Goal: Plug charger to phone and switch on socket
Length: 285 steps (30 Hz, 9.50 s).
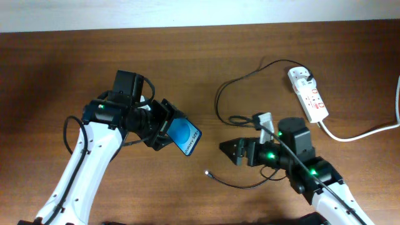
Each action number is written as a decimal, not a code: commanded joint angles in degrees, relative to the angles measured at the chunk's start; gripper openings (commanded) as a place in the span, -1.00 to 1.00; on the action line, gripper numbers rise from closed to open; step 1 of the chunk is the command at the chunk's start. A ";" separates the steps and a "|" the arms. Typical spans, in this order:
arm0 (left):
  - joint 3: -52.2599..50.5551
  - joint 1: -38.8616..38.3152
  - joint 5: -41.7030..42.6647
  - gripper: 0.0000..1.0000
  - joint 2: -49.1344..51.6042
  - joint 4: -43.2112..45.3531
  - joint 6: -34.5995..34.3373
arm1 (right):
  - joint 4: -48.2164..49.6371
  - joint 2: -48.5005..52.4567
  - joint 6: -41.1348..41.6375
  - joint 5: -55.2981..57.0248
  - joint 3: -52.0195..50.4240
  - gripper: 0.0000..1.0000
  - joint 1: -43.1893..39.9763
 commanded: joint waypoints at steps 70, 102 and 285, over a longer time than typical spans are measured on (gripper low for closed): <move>1.31 0.35 -24.94 0.99 -34.32 -11.26 25.38 | 41.05 19.10 78.03 -0.61 1.25 -0.91 16.68; -22.05 0.35 -6.03 0.58 -32.89 10.54 -24.20 | 52.06 19.10 76.28 -2.73 1.25 -0.91 16.81; -22.05 13.22 32.33 -1.00 -25.53 36.17 18.80 | -1.84 -5.20 -2.78 -7.08 12.94 -0.92 22.99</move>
